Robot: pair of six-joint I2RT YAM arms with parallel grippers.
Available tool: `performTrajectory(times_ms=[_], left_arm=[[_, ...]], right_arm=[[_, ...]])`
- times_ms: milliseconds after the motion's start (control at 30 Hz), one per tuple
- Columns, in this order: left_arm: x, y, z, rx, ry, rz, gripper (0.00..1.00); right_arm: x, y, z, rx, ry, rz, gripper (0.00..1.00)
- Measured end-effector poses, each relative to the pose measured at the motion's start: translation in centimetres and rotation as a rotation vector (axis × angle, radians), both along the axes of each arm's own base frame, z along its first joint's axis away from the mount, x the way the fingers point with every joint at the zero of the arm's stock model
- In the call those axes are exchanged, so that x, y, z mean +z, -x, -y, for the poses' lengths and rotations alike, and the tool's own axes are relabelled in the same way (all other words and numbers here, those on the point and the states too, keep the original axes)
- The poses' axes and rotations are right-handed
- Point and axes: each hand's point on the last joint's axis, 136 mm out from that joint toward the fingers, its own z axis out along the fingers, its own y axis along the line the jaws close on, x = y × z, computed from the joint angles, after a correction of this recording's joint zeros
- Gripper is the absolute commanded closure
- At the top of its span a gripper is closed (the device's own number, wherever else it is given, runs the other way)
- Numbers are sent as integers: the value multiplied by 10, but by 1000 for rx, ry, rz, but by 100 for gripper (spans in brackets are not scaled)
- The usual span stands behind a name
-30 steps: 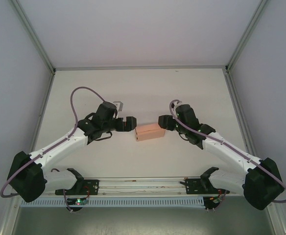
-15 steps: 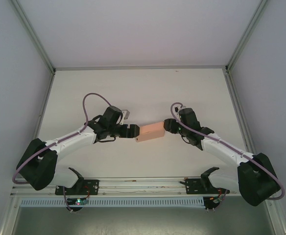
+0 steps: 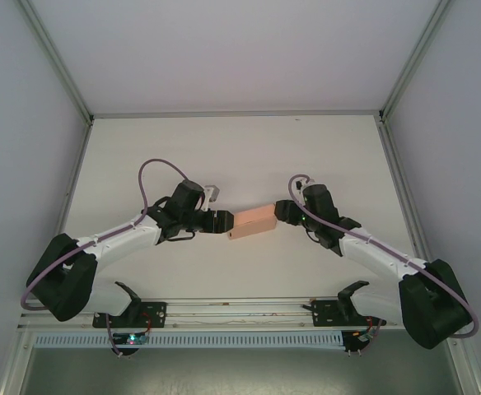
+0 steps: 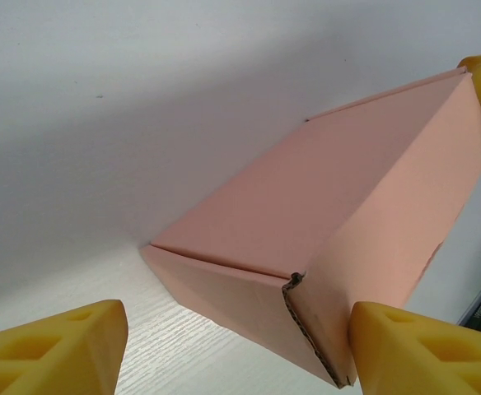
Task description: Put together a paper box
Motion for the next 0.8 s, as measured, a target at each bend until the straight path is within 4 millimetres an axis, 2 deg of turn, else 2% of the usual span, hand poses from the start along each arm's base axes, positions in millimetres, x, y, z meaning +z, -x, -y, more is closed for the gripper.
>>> performTrajectory(times_ms=[67,167,200,333,400,467,533,600,700,800], left_arm=[[0,0,0,-4,-1,3,26],[1,-1,1,-11,-7,7,22],[1,-2,1,-14,-11,7,21],[6,-6,4,-30,-32,2,16],[12,-9,6,-38,-38,7,13],[20,-13,8,-46,-37,22,9],[30,-17,11,-55,-33,41,0],[37,-20,13,-59,-27,56,0],[37,-20,12,-57,-34,55,0],[33,-18,7,-44,-60,45,0]], right_arm=[[4,1,2,27,29,8,27],[22,-1,-6,125,69,69,16],[33,-3,-11,173,84,108,2],[68,-8,-33,379,137,255,2],[77,-7,-45,509,182,324,1],[76,-3,-53,630,233,370,2],[66,0,-59,751,293,387,2],[51,-1,-61,843,352,377,1],[31,-2,-65,963,406,339,1],[25,0,-72,1065,431,329,2]])
